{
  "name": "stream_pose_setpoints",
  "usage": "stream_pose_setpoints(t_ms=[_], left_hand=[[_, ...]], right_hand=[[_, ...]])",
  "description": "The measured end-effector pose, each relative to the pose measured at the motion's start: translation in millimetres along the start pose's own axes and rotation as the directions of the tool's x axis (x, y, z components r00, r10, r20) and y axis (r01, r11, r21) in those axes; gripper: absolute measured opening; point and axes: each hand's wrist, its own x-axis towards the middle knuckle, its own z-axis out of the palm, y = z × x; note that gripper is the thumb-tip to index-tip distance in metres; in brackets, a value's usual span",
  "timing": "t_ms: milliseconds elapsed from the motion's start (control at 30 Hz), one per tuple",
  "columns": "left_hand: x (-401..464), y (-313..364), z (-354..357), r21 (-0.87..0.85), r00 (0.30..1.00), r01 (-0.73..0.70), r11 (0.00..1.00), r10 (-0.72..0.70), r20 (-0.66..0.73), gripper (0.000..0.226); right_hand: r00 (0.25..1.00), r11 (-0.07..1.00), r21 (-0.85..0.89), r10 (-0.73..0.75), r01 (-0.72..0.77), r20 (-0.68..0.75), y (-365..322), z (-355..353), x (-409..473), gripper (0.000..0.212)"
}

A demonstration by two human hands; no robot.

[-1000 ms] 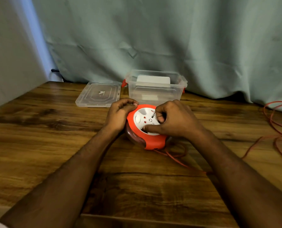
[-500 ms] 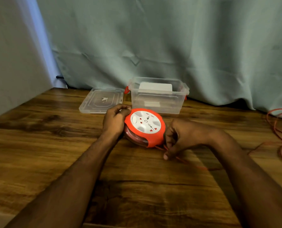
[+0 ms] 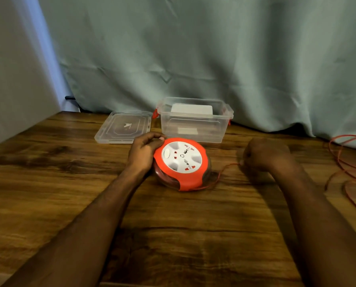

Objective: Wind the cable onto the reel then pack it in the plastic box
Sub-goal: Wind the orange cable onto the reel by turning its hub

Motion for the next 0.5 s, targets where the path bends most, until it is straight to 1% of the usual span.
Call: stream_pose_setpoints(t_ms=[33,67,100,133,167,200,233,267,300,333,367,400,500], left_hand=[[0,0,0,-0.01,1.0,0.006,1.0,-0.006,0.0,0.016],[0,0,-1,-0.019,1.0,0.009,1.0,-0.009,-0.003,0.016],[0,1,-2,-0.027,1.0,0.009,1.0,-0.009,-0.004,0.016],[0,0,-3,-0.031,1.0,0.008,0.999,-0.008,-0.002,0.016],[1,0,-3,-0.03,1.0,0.008,1.0,-0.008,0.004,0.017],[0,0,-3,-0.028,1.0,0.009,1.0,-0.009,0.013,0.017],[1,-1,-2,-0.025,1.0,0.01,1.0,-0.009,0.023,0.017],[1,-2,-2,-0.021,0.999,0.008,1.0,-0.007,0.034,0.016],[1,-2,-2,-0.016,0.999,0.003,1.0,-0.002,0.043,0.016],[1,-2,-2,-0.014,0.999,0.0,1.0,0.001,0.05,0.017],[1,-2,-2,-0.016,0.999,0.0,1.0,0.001,0.055,0.018],[1,-2,-3,-0.018,0.998,0.004,1.0,-0.003,0.06,0.019],[0,-1,-3,0.002,0.994,0.003,1.0,-0.003,0.111,0.022]], right_hand=[[0.999,0.999,-0.001,0.035,-0.035,-0.013,2,-1,-1,0.023],[0.996,0.999,-0.004,0.051,-0.051,-0.067,3,-1,-2,0.022],[0.992,0.999,-0.021,0.037,-0.039,-0.121,4,-4,-3,0.02],[0.988,0.999,-0.033,-0.006,0.0,-0.154,3,-7,-4,0.018],[0.985,0.997,-0.026,-0.077,0.074,-0.158,0,-8,-5,0.017],[0.974,0.984,0.032,-0.171,0.177,-0.147,-5,-8,-7,0.021],[0.951,0.944,0.148,-0.276,0.296,-0.14,-12,-9,-9,0.032],[0.908,0.858,0.3,-0.379,0.418,-0.179,-20,-7,-10,0.043],[0.855,0.735,0.438,-0.463,0.517,-0.233,-27,-4,-11,0.049],[0.795,0.605,0.527,-0.534,0.597,-0.287,-34,0,-11,0.052],[0.752,0.532,0.555,-0.582,0.639,-0.309,-40,3,-12,0.056],[0.723,0.505,0.55,-0.621,0.665,-0.303,-45,5,-13,0.063],[0.686,0.529,0.474,-0.68,0.704,-0.259,-53,8,-16,0.087]])
